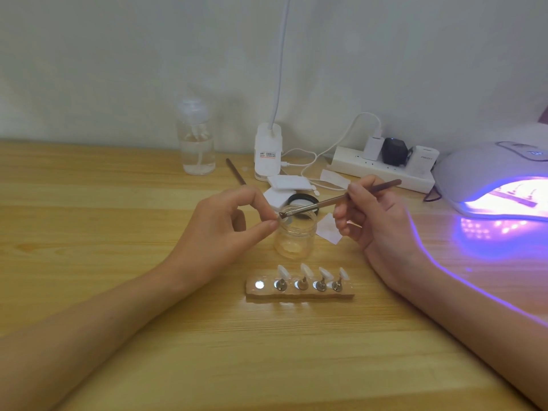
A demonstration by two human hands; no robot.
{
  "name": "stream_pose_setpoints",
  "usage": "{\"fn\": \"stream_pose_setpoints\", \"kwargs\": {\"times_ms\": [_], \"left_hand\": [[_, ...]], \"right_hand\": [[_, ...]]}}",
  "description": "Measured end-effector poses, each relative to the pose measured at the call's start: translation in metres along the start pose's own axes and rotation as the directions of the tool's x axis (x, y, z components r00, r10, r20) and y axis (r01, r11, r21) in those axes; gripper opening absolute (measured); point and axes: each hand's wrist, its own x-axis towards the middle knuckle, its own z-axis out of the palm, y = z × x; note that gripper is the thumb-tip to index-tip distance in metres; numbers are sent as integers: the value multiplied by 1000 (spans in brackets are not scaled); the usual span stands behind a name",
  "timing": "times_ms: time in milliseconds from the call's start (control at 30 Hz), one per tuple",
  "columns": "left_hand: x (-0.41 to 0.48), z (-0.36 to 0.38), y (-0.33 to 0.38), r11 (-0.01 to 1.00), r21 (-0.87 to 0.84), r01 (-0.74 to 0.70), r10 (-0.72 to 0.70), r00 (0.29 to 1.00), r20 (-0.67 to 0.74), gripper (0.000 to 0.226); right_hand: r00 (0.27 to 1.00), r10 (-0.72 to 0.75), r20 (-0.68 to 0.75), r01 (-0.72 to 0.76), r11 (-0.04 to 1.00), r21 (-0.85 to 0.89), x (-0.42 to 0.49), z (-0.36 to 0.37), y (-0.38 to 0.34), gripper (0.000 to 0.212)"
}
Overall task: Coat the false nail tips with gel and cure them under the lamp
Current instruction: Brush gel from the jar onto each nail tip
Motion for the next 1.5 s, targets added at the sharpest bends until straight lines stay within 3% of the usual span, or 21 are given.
{"fn": "stream_pose_setpoints", "kwargs": {"times_ms": [133,333,500,667,833,1000,1200,1400,1500], "left_hand": [[0,-1,-2,1000,12,-26,26,1000,2,15],[-1,-2,-4,993,97,-68,70,997,-19,18],[-1,0,-3,994,54,-90,91,996,-9,16],[-1,0,-3,993,57,-104,104,995,-5,17],[-1,-1,-4,987,94,-127,128,992,-7,18],[-1,0,-4,984,120,-133,136,991,-16,19],[-1,0,-3,986,112,-124,127,992,-20,15],[-1,0,-4,987,107,-122,125,992,-24,16],[-1,0,-5,987,103,-123,126,992,-19,16]], "right_hand": [[996,0,-84,0,1000,2,1,-3,2,11],[1000,-29,3,29,1000,8,0,0,-1,16],[997,-23,-69,24,1000,2,0,-3,1,12],[998,-52,18,52,999,7,0,0,0,15],[996,-14,-90,13,1000,-8,2,-3,1,13],[1000,-23,1,23,1000,13,2,3,0,17],[992,2,-123,-5,1000,-25,5,2,3,15],[1000,-24,-13,24,999,26,3,5,1,15],[997,-6,-79,4,1000,-18,3,4,2,14]]}}
